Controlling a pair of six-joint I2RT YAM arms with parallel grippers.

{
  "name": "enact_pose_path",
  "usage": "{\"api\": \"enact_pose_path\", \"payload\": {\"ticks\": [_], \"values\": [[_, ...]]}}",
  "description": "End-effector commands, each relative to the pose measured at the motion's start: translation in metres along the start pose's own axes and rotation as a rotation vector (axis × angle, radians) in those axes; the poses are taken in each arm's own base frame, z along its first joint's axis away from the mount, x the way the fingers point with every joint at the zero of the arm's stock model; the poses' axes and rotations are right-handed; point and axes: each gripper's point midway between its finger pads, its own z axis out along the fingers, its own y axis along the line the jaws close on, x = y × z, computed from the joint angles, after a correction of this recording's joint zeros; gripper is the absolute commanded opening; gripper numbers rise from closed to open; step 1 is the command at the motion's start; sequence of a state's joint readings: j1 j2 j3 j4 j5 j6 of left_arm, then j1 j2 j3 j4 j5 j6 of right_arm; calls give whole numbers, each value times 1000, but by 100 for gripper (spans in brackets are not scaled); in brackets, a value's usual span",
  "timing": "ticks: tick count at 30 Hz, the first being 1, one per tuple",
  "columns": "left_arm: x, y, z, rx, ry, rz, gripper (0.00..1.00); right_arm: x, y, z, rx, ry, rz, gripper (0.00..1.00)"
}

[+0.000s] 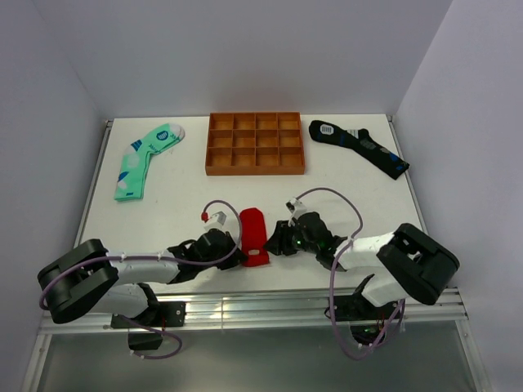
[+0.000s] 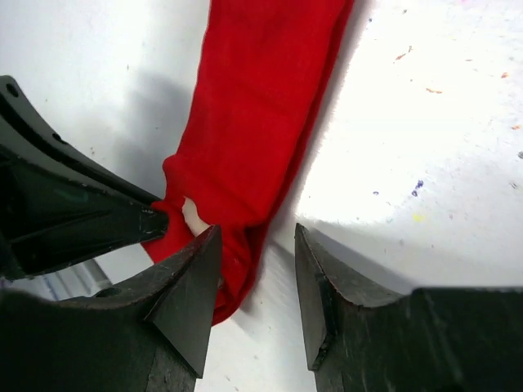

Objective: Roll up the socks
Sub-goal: Roll the sock at the center of the board.

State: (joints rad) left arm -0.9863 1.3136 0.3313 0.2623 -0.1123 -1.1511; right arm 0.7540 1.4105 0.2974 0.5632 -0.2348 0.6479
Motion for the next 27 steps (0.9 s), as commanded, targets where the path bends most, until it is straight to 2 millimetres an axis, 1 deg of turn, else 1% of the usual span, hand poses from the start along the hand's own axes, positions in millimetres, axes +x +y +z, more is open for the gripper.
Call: {"api": "enact_pose_path", "payload": {"ticks": [1,2,4,5,7,8,10,11,12,15,20,21,23,24,26,27], "values": [[48,76,-19,-277,215,75,0,-28,7,-5,-2,-185,-124,48],[47,74,-19,-275,217,79,0,-36,15,-7,-31,-235,-142,48],[46,72,-20,-285,226,91,0,-36,18,-11,-42,-268,-170,47],[47,72,-20,-285,233,95,0,-38,29,-12,-81,-286,-187,47],[46,69,-20,-282,240,96,0,-36,32,-12,-95,-290,-210,47],[47,71,-20,-288,247,97,0,-37,42,-13,-133,-303,-227,47],[46,69,-19,-288,251,100,0,-32,47,-13,-159,-299,-247,47],[47,71,-19,-295,257,100,0,-33,55,-14,-194,-311,-254,47],[47,69,-18,-293,258,99,0,-29,59,-15,-209,-307,-260,47],[45,67,-16,-293,263,100,0,-20,66,-15,-243,-292,-281,47],[46,64,-15,-290,282,104,0,-3,67,-10,-245,-242,-314,46],[45,63,-15,-289,282,101,0,1,64,-10,-239,-231,-315,45],[45,63,-15,-287,286,99,0,8,65,-11,-248,-219,-314,45],[44,63,-15,-288,284,94,0,13,60,-13,-239,-210,-312,45],[44,64,-14,-289,289,95,0,17,58,-15,-239,-208,-306,45],[43,64,-14,-289,289,94,0,21,53,-16,-227,-200,-304,45]]}}
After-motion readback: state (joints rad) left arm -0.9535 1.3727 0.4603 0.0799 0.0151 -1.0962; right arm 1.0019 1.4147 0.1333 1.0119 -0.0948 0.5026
